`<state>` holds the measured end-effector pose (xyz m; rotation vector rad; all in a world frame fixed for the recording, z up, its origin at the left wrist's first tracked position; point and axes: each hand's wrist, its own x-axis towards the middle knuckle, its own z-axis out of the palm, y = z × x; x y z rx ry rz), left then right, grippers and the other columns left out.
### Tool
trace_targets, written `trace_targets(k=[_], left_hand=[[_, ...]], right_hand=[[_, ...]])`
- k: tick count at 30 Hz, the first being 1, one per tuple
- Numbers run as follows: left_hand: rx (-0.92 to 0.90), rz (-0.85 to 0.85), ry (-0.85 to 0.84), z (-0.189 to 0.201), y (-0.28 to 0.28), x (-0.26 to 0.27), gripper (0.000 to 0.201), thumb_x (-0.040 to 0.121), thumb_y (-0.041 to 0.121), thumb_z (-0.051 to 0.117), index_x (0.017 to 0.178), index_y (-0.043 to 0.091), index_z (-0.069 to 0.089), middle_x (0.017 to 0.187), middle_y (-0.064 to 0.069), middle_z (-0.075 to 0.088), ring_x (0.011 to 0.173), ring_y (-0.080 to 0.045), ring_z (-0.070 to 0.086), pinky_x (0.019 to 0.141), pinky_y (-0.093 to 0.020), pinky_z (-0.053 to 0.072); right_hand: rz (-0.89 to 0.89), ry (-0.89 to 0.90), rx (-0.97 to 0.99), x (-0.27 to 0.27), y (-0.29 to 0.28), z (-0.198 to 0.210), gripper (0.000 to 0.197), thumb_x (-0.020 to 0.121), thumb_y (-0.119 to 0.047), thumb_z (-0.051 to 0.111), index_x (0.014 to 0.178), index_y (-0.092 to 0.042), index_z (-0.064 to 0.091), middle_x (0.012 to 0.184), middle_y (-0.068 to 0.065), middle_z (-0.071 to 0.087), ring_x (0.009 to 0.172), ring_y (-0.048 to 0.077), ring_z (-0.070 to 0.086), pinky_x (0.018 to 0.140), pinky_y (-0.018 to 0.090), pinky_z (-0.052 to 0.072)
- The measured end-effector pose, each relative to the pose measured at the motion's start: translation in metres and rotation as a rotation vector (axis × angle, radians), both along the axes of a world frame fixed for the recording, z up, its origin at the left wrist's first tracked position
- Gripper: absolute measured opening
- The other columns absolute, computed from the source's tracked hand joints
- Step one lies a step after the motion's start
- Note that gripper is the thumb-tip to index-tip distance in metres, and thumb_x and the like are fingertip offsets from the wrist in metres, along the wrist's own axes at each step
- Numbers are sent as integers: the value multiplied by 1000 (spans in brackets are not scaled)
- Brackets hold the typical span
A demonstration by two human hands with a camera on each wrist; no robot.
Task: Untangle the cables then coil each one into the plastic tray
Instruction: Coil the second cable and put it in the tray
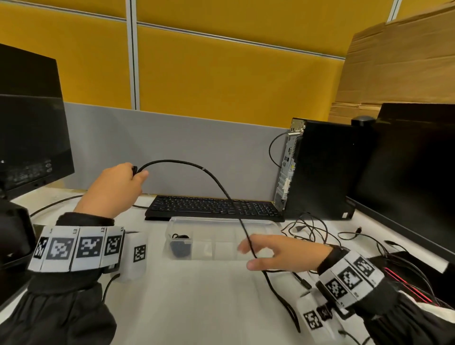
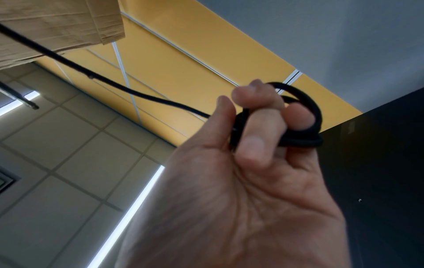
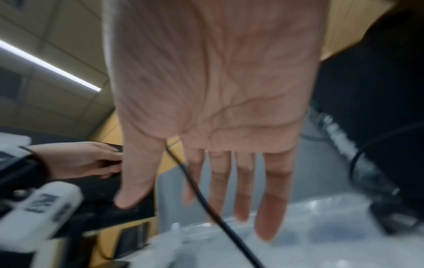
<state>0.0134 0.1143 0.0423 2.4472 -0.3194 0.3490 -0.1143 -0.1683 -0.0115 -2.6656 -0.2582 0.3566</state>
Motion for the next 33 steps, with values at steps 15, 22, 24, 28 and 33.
trace_targets(k=[15,22,24,28,33], left_hand=[[-151,159,-113,7,41,3,41,98,31,39,83,-3,56,75,-19,58,76,-35,52,71,-40,38],[-58,24,-62,4,0,-3,39,99,30,37,87,-2,56,69,-9,55,70,-26,49,64,-34,33],[-9,16,-73,0,-7,-2,39,100,31,36,89,-1,56,77,-14,59,76,-30,53,65,-35,36],[16,-48,-148,-5,-31,-10,37,100,32,35,89,1,53,88,-18,63,83,-34,57,69,-38,39],[-63,-161,-269,-7,-54,-24,36,99,33,35,84,4,49,77,-13,64,71,-28,61,69,-40,47]], right_hand=[[-770,-130,588,-12,-107,-9,29,99,-34,41,88,-9,52,67,7,54,49,17,54,43,23,42],[-867,-775,736,-16,-120,42,61,89,-29,60,141,-24,29,123,6,53,111,20,51,93,44,46],[-742,-759,523,-18,-89,59,77,80,-40,63,144,-31,21,135,5,47,125,20,43,104,43,36],[-379,-760,221,-18,8,61,90,73,-61,51,147,-35,8,148,-6,32,132,3,24,106,32,25],[-112,-625,394,-2,76,35,43,94,-37,47,135,-26,43,101,-17,62,96,-1,58,86,18,43]])
